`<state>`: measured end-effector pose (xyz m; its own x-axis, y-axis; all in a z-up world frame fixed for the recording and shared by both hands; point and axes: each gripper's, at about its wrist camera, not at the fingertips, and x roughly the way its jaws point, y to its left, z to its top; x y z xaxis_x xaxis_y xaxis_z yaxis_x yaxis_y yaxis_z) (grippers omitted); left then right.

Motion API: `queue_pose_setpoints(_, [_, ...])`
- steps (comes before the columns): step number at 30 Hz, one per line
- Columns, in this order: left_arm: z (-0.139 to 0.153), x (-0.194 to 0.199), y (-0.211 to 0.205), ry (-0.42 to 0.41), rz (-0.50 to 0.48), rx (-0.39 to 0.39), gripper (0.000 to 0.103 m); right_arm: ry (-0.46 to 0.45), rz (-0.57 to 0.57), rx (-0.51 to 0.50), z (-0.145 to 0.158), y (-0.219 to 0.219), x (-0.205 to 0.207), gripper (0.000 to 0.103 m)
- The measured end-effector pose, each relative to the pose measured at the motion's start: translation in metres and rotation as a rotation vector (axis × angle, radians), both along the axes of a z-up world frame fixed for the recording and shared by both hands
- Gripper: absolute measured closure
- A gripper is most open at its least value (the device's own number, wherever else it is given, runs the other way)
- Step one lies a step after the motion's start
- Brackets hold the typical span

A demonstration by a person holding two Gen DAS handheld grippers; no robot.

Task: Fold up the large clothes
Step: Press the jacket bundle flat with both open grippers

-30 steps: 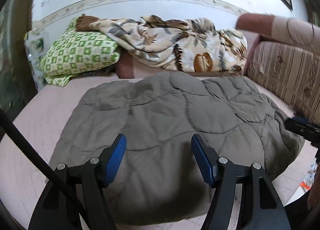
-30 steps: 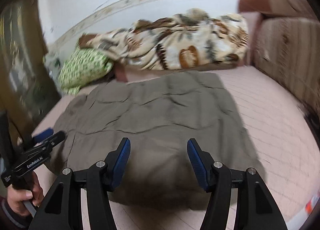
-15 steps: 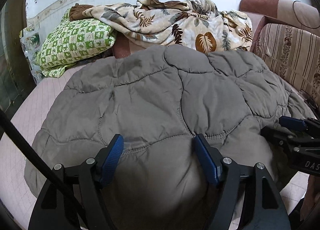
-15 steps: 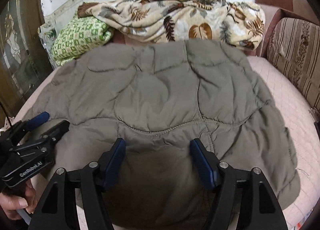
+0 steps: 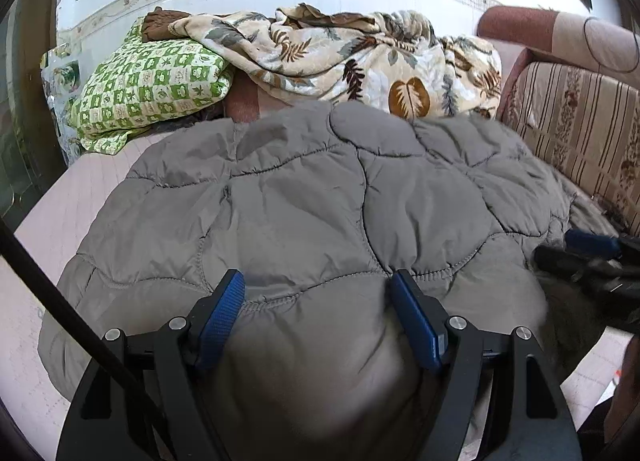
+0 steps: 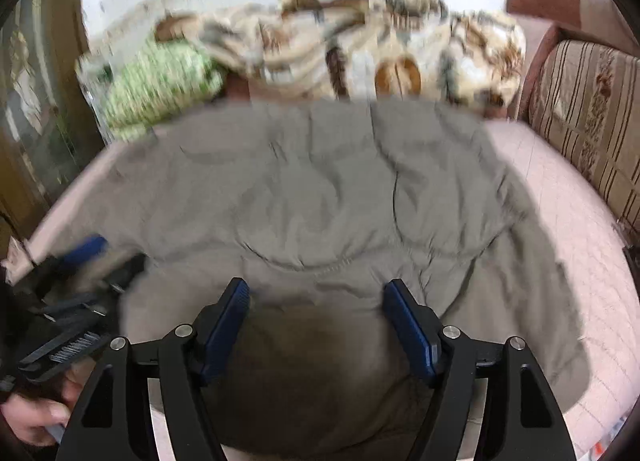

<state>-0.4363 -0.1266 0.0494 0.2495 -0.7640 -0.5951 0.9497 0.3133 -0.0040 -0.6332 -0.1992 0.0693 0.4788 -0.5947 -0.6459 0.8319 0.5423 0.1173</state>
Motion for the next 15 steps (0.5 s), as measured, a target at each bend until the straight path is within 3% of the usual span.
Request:
queue_pose_setpoints(2, [0.002,0.001,0.002,0.007,0.002,-0.015,0.028,0.013,-0.007,-0.044,0.008,0.004,-0.001,0.027])
queue_pose_setpoints(5, [0.002,0.002,0.002,0.012,0.006,-0.023,0.028,0.037,-0.026,0.028,-0.004,-0.003,-0.005,0.028])
queue_pose_setpoints(11, [0.007,0.004,0.008,0.016,0.019,-0.056,0.028,-0.006,-0.016,-0.04,0.012,0.02,-0.023,0.028])
queue_pose_setpoints(15, [0.007,0.005,0.01,0.017,0.029,-0.064,0.028,-0.019,-0.037,0.001,0.006,0.025,-0.034,0.028])
